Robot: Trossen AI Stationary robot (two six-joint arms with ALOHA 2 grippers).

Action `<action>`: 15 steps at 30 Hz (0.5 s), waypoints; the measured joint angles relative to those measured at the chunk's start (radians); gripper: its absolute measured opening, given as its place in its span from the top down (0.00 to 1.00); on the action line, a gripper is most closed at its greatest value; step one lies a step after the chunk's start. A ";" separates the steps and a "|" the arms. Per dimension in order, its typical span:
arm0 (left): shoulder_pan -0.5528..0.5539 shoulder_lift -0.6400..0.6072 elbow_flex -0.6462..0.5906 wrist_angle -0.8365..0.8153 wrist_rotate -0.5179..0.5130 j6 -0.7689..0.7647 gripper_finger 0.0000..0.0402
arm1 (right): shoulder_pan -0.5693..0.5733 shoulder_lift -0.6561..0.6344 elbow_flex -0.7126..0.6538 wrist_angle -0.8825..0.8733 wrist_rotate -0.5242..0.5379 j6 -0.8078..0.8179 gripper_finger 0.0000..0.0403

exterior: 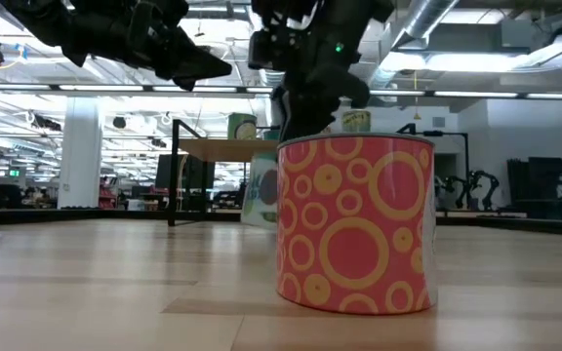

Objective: Pick and place cans onto a shelf
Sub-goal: Put the white mixed vegetables can on the shelf

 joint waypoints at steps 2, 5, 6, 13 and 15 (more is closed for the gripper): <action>0.000 0.000 0.000 -0.004 0.000 0.007 1.00 | -0.005 0.002 0.000 -0.007 0.000 0.001 0.96; 0.000 0.000 0.000 -0.005 0.000 0.022 1.00 | -0.011 0.001 0.001 0.005 0.000 0.009 0.92; 0.000 0.000 0.000 -0.004 0.000 0.022 1.00 | -0.011 0.001 0.001 0.007 0.001 0.015 0.91; 0.000 0.000 0.000 -0.009 0.000 0.008 1.00 | -0.011 0.001 0.001 0.023 0.006 0.038 0.82; 0.000 0.000 0.000 -0.014 0.000 0.006 1.00 | -0.007 -0.001 0.001 0.018 0.014 0.032 0.80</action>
